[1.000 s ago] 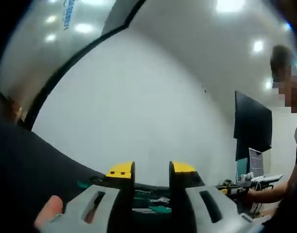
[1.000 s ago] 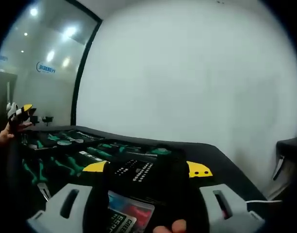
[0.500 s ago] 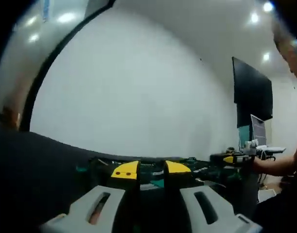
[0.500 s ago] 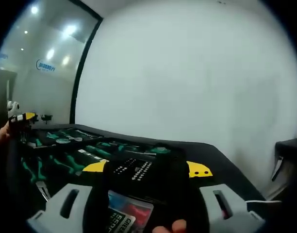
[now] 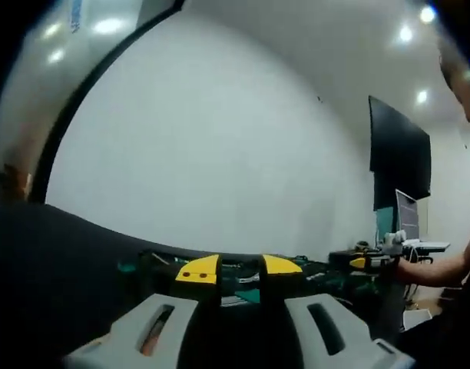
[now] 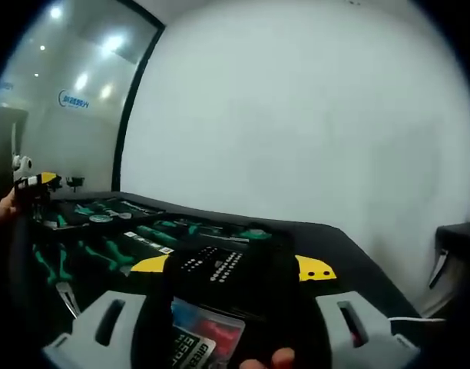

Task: Pick up the tools and put them into their designated positions in the toolbox.

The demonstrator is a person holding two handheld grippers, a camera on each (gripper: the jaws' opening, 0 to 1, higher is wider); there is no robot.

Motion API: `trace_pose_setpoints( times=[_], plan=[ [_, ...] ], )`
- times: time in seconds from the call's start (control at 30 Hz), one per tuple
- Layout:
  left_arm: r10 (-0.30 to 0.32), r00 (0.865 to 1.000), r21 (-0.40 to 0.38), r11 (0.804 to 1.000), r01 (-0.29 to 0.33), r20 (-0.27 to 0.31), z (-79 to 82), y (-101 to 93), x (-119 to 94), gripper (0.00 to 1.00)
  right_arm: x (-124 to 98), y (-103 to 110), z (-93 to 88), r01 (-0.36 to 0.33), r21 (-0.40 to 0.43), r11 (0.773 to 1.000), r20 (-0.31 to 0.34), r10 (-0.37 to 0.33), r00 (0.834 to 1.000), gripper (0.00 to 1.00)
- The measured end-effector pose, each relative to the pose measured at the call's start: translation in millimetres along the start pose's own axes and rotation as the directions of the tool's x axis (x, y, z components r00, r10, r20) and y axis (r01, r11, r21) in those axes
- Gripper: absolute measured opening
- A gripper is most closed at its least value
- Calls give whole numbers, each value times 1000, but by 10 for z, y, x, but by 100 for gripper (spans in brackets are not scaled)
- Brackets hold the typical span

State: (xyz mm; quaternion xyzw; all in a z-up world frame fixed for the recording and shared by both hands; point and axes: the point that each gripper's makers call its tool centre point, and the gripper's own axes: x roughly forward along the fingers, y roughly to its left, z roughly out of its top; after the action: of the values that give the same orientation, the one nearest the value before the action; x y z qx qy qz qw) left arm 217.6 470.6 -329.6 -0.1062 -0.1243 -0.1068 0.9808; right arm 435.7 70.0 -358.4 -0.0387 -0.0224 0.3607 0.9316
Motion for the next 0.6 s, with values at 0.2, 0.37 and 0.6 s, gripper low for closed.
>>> trace_pose_setpoints(
  times=[0.2, 0.37, 0.6],
  plan=[
    [-23, 996, 1, 1000, 23, -90, -183, -127, 19, 15, -8, -12, -6, 4, 10, 1000, -3, -4, 1000, 58],
    [-47, 987, 102, 993, 63, -154, -324, -210, 52, 16, -3, -14, -13, 3, 4, 1000, -6, -3, 1000, 58],
    [-1, 991, 97, 995, 14, -134, -279, -63, 53, 16, 7, -7, -13, 1, -9, 1000, -5, -1, 1000, 58]
  ],
)
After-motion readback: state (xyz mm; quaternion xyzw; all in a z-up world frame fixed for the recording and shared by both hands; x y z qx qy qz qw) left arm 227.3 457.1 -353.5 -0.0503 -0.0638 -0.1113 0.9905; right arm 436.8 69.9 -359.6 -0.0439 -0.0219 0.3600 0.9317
